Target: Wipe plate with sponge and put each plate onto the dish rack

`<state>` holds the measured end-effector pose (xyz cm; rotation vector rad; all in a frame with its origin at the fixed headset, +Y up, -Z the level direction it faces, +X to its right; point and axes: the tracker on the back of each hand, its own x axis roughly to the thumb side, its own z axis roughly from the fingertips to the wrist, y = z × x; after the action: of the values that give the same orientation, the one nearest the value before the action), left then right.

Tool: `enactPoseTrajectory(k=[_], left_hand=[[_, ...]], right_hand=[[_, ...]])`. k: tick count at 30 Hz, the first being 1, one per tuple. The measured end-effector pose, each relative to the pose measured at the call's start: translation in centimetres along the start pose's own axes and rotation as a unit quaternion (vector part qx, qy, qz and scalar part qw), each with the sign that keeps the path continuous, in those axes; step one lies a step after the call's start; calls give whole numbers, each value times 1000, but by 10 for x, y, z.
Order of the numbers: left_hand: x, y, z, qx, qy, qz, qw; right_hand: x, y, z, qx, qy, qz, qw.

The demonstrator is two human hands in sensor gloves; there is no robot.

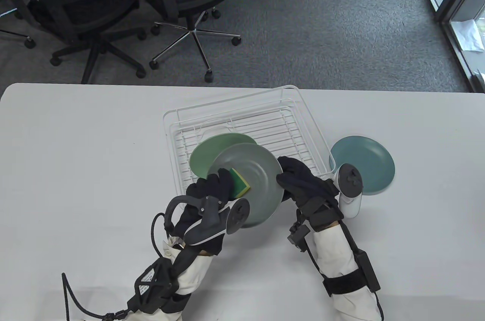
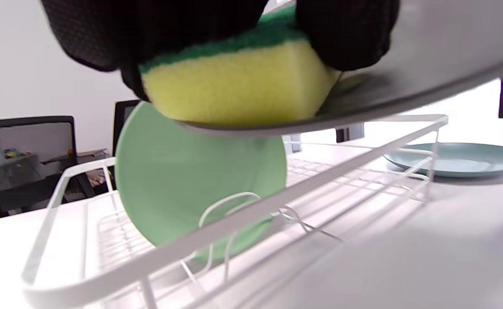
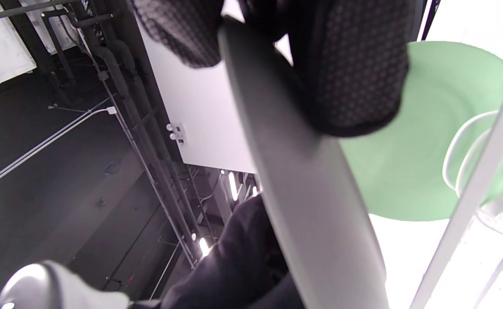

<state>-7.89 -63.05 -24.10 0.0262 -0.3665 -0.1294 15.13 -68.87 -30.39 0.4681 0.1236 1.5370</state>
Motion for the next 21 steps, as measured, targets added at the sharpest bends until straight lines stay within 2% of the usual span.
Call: enactPoseTrajectory(k=[4,9,13,21], left_hand=[[10,6,6,-17,-58,50,997],[25,12,13,4,-116,77,990],[29,12,14,30,-116,54,991],[19,12,13,70,-79,38,994]], right_hand=[[-2,3,-1,6,4,-3,1000],[-4,10,-3,28,5,-14,999],[-4,18,-4,51,-1,-11,999],[-5,28,-7,96,-7,-17,995]])
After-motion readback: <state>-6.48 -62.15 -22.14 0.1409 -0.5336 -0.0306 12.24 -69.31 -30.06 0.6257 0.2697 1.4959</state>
